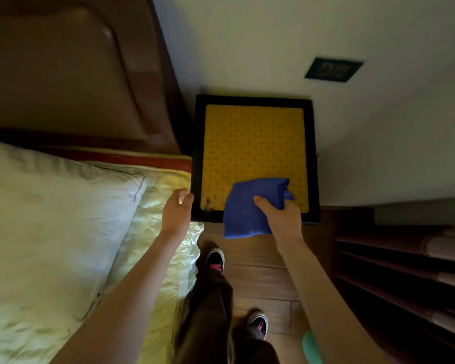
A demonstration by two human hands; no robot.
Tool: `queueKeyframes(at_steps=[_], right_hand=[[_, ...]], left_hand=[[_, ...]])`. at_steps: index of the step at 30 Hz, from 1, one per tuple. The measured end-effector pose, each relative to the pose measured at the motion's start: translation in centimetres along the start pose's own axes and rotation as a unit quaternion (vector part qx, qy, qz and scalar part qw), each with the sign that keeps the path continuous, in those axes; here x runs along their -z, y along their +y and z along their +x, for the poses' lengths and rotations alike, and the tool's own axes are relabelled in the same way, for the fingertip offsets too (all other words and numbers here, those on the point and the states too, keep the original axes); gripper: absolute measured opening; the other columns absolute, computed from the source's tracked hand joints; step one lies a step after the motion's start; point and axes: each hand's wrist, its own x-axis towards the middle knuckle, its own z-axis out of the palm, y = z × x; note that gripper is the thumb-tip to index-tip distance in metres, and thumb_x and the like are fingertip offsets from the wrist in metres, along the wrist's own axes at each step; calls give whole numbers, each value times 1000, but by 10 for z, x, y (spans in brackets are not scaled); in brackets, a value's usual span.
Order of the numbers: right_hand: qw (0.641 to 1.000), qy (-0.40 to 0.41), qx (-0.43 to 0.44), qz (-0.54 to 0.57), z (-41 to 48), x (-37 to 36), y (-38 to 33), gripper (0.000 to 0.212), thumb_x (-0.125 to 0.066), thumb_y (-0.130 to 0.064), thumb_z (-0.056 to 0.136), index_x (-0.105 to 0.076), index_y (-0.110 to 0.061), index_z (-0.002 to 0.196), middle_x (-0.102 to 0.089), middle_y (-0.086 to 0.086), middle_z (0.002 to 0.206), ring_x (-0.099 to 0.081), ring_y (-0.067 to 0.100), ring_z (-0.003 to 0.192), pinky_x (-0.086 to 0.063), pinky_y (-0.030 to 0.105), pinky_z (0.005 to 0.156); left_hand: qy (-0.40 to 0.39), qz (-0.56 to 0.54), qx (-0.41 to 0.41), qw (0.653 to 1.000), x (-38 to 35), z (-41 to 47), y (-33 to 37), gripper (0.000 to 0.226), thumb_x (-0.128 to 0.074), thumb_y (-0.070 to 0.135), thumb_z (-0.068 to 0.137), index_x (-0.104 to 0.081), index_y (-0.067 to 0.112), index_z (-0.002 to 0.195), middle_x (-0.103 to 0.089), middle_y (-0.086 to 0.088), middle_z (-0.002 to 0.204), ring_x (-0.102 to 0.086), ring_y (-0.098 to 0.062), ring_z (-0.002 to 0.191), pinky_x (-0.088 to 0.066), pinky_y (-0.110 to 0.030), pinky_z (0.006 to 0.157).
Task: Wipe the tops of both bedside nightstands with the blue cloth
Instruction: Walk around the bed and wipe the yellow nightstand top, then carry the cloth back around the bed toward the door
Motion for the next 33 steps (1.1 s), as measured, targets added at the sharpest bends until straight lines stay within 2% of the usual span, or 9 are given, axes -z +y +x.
queueKeyframes(at_steps=[3,6,10,13,17,21,28,30,33], right_hand=[[999,-31,41,-18,-45,23,-48,20,-69,-20,88,-56,-18,104,-59,4,97,-57,24,89,-47,41,83],[995,-55,82,-22,-93,46,-90,21,-67,-19,89,-57,-21,108,-62,-2,100,-60,24,94,-49,42,88],[986,-83,140,-40,-146,70,-136,32,-67,-20,88,-56,-19,119,-62,-6,103,-61,19,94,-50,39,89],[973,-125,171,-94,-166,80,-155,23,-66,-17,89,-56,-20,110,-61,-10,96,-60,10,85,-48,38,85],[953,-172,184,-165,-156,82,-167,16,-65,-15,90,-57,-14,104,-63,2,98,-58,28,89,-46,45,87],[916,-226,206,-261,-131,63,-171,43,-68,-17,88,-57,1,125,-61,23,124,-57,43,110,-46,49,87],[757,-394,259,-453,-137,21,-161,44,-68,-22,88,-59,4,122,-62,29,119,-58,42,98,-43,41,74],[695,-452,277,-486,-148,13,-149,43,-70,-21,87,-61,4,120,-63,27,116,-56,35,90,-42,37,68],[596,-530,290,-529,-177,5,-116,46,-71,-21,86,-59,4,122,-64,25,115,-60,40,101,-40,36,74]], left_hand=[[13,-17,-41,999,37,-52,46,31,-47,25,97,-58,15,125,-58,1,118,-52,-16,111,-35,-25,85],[8,-20,-108,994,81,-101,88,21,-49,27,96,-63,18,110,-61,7,98,-57,-14,97,-39,-20,74],[-15,31,-184,982,142,-156,117,15,-52,29,97,-65,24,104,-68,9,99,-63,-1,93,-45,-22,77],[17,70,-199,977,176,-193,112,13,-53,20,97,-65,25,98,-69,10,93,-61,7,86,-43,-10,70],[99,50,-118,987,194,-228,72,15,-50,22,97,-64,27,95,-69,7,94,-63,-4,88,-45,-20,72],[225,-94,17,970,167,-277,15,18,-51,25,95,-63,34,86,-71,6,90,-65,-16,89,-49,-35,82],[425,-331,204,817,31,-409,-52,25,-50,44,85,-67,26,84,-72,0,86,-67,-22,85,-51,-47,87],[481,-368,249,755,-19,-447,-60,27,-52,45,87,-67,24,83,-71,-2,84,-67,-21,83,-52,-48,85],[550,-413,318,653,-90,-502,-57,19,-52,31,95,-67,26,85,-72,-2,85,-67,-21,81,-51,-43,82]])
